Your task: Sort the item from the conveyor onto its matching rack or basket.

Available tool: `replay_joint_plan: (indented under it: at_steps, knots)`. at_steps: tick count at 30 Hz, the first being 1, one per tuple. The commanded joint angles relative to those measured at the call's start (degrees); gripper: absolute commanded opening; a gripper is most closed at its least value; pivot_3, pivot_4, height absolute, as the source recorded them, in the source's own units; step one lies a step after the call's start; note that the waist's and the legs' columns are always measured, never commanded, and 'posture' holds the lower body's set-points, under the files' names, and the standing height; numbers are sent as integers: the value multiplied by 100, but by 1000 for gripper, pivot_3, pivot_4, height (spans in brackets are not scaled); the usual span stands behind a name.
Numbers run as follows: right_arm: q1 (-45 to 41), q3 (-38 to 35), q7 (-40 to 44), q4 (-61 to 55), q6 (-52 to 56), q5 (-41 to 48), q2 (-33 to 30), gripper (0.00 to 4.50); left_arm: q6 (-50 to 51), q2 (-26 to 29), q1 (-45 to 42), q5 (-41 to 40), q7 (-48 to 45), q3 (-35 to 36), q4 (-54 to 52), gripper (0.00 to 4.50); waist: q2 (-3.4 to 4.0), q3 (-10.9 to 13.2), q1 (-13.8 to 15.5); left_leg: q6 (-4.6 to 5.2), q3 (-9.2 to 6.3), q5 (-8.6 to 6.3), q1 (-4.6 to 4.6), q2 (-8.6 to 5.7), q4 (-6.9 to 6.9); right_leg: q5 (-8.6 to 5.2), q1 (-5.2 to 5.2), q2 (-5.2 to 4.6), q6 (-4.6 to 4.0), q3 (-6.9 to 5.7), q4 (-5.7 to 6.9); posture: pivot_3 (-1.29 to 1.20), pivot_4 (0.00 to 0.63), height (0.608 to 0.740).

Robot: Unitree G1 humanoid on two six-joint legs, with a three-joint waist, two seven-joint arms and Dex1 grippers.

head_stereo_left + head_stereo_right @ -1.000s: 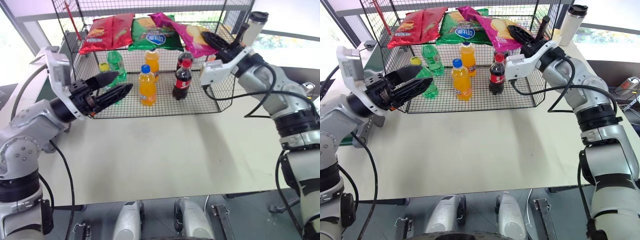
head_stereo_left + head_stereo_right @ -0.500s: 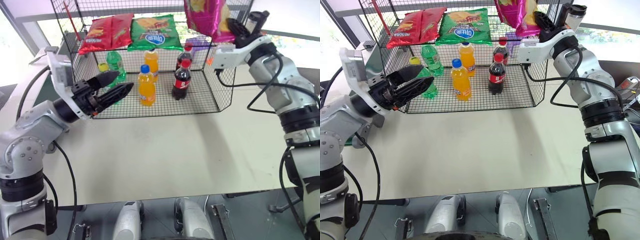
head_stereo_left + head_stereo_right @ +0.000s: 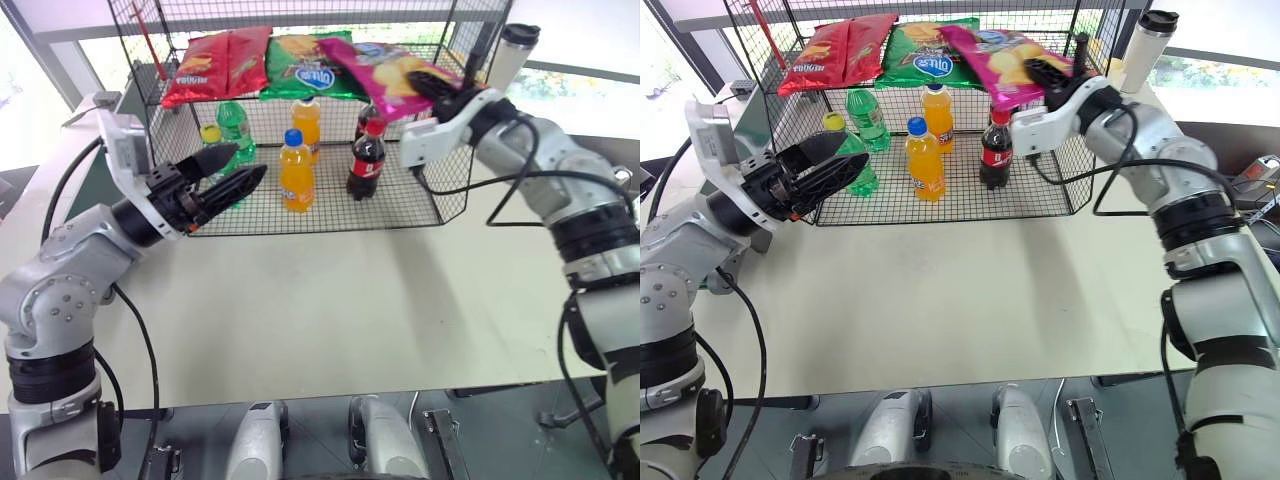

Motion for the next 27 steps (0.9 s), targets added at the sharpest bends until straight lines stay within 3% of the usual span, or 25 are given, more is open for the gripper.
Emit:
replay_joint_plan:
  at_steps: [1, 6, 10, 19, 23, 27]
  knots:
    - [-247, -191, -265, 98, 409, -263, -407, 0, -152, 4, -37, 15, -23, 53, -66, 3747, 0, 0, -16, 0, 1, 0, 0, 0, 0, 0, 0, 0, 0, 1, 0, 0, 150, 740]
    - [-224, -241, -200, 68, 615, -104, -316, 0, -196, -71, -185, 87, -81, -70, 82, 3747, 0, 0, -57, 0, 1, 0, 5, 2, -4, 1, -1, 3, 2, 3, 3, 0, 150, 740]
    - [-456, -203, -60, 243, 611, 184, 246, 0, -252, -120, -260, 202, -144, -190, 166, 3747, 0, 0, -71, 0, 2, 0, 7, 2, -3, 2, -1, 3, 3, 5, 6, 0, 150, 740]
    - [-1059, 4, 142, 1104, 690, 219, 773, 0, -343, -145, -93, 281, -70, -148, 25, 3747, 0, 0, -13, 0, 1, 0, -2, -3, -1, 1, -1, 1, 3, 6, -1, 0, 150, 740]
    - [-1151, -33, 276, 1281, 658, 421, 872, 1300, -341, -153, -38, 234, -45, -124, -16, 3782, 0, 0, -33, 0, 0, 0, 0, -2, -2, 1, -1, 2, 3, 6, 2, 0, 150, 740]
    - [-1112, -88, 456, 1173, 585, 657, 850, 3445, -344, -150, -4, 226, -28, -112, -46, 3782, 0, 0, -39, 0, 1, 0, 1, -2, -2, 2, -1, 1, 3, 6, 2, 0, 150, 740]
